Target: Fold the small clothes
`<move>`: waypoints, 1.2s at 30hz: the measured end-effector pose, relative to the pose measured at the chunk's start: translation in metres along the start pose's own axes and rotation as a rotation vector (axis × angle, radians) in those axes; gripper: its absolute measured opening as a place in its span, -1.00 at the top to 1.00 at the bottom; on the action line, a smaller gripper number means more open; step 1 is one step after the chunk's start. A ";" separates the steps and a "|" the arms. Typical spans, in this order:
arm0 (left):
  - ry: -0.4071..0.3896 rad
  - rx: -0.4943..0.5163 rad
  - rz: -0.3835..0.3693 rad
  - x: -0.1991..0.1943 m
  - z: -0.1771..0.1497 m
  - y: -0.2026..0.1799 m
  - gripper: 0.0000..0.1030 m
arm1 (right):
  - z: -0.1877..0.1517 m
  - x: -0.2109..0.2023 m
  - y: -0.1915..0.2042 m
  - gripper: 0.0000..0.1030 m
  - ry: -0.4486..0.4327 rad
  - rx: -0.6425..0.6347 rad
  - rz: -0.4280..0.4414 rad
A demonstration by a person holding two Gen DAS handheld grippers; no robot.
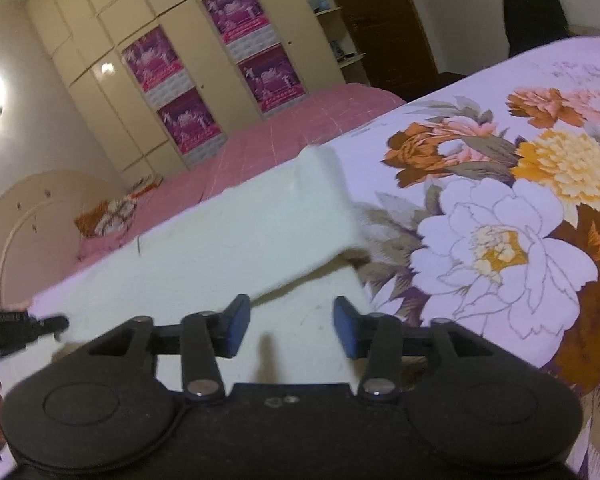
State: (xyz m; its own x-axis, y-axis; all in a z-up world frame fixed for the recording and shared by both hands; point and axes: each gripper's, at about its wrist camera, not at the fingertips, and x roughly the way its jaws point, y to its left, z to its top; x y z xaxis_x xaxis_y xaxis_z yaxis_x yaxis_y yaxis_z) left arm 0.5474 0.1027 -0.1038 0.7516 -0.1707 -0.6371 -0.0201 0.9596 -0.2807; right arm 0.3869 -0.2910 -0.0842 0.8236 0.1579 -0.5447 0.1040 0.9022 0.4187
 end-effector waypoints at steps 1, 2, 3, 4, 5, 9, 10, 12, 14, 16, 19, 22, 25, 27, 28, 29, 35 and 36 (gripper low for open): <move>-0.002 -0.001 0.006 0.001 0.001 0.002 0.96 | 0.003 0.000 -0.003 0.08 -0.003 0.011 0.002; 0.000 -0.002 0.007 0.002 0.002 0.004 0.96 | 0.004 0.000 -0.005 0.08 -0.005 0.017 0.003; 0.001 -0.001 0.012 0.005 0.002 0.004 0.96 | 0.006 0.001 -0.007 0.08 -0.007 0.023 0.005; 0.003 -0.001 0.014 0.003 0.000 0.005 0.96 | 0.007 0.001 -0.009 0.08 -0.008 0.028 0.008; 0.006 0.001 0.018 0.005 0.000 0.006 0.96 | 0.009 0.002 -0.011 0.08 -0.007 0.032 0.011; 0.014 0.020 0.028 0.007 -0.002 0.009 0.96 | 0.014 0.006 -0.017 0.09 -0.016 0.044 0.015; 0.016 0.022 0.028 0.007 -0.002 0.011 0.96 | 0.016 0.007 -0.017 0.10 -0.023 0.040 0.009; 0.016 0.026 0.032 0.007 -0.002 0.012 0.96 | 0.021 0.011 -0.020 0.12 -0.035 0.041 0.001; 0.017 0.027 0.034 0.007 -0.005 0.013 0.96 | 0.029 0.016 -0.024 0.15 -0.041 0.050 -0.002; 0.015 0.026 0.036 0.007 -0.005 0.015 0.96 | 0.035 0.021 -0.025 0.21 -0.048 0.042 -0.009; 0.011 0.023 0.039 0.008 -0.005 0.016 0.96 | 0.042 0.025 -0.027 0.42 -0.051 0.030 -0.011; 0.014 0.028 0.040 0.009 -0.005 0.016 0.96 | 0.042 0.022 -0.030 0.53 -0.058 0.035 -0.005; 0.019 0.031 0.043 0.011 -0.005 0.016 0.96 | 0.039 0.021 -0.036 0.52 -0.068 0.062 -0.005; 0.024 0.038 0.044 0.011 -0.007 0.015 0.96 | 0.039 0.029 -0.034 0.61 -0.044 0.029 -0.006; 0.025 0.043 0.045 0.012 -0.008 0.015 0.96 | 0.037 0.037 -0.031 0.66 -0.005 0.002 -0.025; 0.025 0.044 0.045 0.012 -0.008 0.015 0.96 | 0.035 0.048 -0.029 0.68 0.057 -0.029 -0.052; 0.016 0.038 0.042 0.013 -0.011 0.017 0.96 | 0.047 0.039 -0.025 0.50 -0.016 -0.058 -0.034; 0.014 0.034 0.040 0.012 -0.012 0.017 0.96 | 0.049 0.040 -0.025 0.50 -0.027 -0.060 -0.031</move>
State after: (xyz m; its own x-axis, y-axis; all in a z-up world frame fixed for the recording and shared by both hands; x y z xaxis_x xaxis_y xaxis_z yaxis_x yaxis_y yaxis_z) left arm 0.5488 0.1142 -0.1248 0.7414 -0.1345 -0.6574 -0.0273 0.9728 -0.2298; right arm 0.4445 -0.3269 -0.0802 0.8352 0.1195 -0.5367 0.0967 0.9290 0.3573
